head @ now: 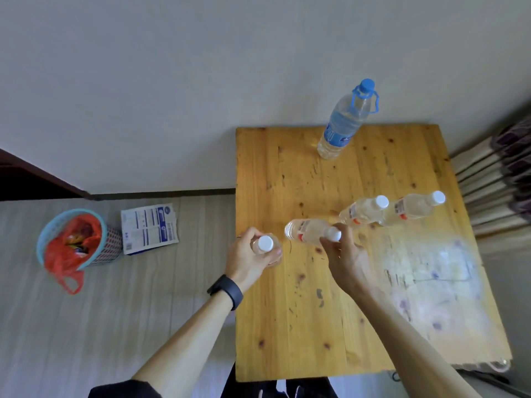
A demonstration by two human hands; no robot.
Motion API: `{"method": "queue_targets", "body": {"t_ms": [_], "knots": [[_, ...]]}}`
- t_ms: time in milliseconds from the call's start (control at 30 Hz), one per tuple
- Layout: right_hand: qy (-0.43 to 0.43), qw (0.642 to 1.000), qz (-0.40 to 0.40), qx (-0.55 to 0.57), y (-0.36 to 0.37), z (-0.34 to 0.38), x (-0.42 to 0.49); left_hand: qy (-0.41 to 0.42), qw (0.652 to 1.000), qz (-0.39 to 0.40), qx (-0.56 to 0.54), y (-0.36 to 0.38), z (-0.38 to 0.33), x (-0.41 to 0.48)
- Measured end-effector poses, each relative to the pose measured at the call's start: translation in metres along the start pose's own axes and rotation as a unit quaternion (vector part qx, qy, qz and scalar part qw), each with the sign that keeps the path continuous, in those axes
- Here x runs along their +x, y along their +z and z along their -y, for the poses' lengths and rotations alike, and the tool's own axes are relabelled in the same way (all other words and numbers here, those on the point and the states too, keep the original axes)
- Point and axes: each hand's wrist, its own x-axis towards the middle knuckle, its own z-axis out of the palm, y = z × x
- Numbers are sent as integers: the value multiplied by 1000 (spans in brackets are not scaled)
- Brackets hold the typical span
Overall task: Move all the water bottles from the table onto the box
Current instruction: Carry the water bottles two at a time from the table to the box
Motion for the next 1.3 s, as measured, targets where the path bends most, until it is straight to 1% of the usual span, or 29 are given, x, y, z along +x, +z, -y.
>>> {"method": "queue_targets", "body": {"t_ms": [67, 233, 367, 433, 533, 633, 700, 767, 833, 933, 1000, 1100, 1167, 1300], "knots": [[14, 1000, 5, -8, 4, -14, -27, 6, 999, 29, 17, 5, 5, -16], [15, 999, 35, -30, 15, -43, -88, 28, 996, 78, 42, 28, 28, -57], [-15, 998, 34, -49, 15, -49, -115, 36, 991, 120, 47, 37, 38, -81], [-22, 999, 24, -36, 17, -52, -118, 49, 991, 113, 46, 38, 41, -86], [15, 999, 27, 25, 22, -55, -114, 66, 993, 78, 60, 38, 40, -87], [42, 992, 82, 83, 20, -59, -104, 84, 990, 68, 88, 42, 42, -89], [47, 987, 121, 94, 22, -61, -96, 96, 988, 70, 94, 47, 47, -92], [62, 983, 142, 103, 26, -62, -89, 103, 988, 60, 97, 52, 53, -93], [72, 982, 133, 110, 31, -61, -87, 91, 990, 52, 97, 55, 57, -95], [98, 980, 114, 133, 34, -59, -87, 66, 988, 62, 121, 60, 63, -93], [92, 979, 106, 148, 38, -62, -90, 49, 986, 59, 145, 61, 64, -89], [60, 983, 86, 149, 48, -68, -96, 57, 984, 53, 162, 63, 63, -82], [71, 983, 81, 151, 51, -69, -96, 57, 983, 64, 164, 65, 61, -76], [93, 983, 72, 145, 53, -66, -87, 28, 982, 73, 171, 71, 57, -71]]}}
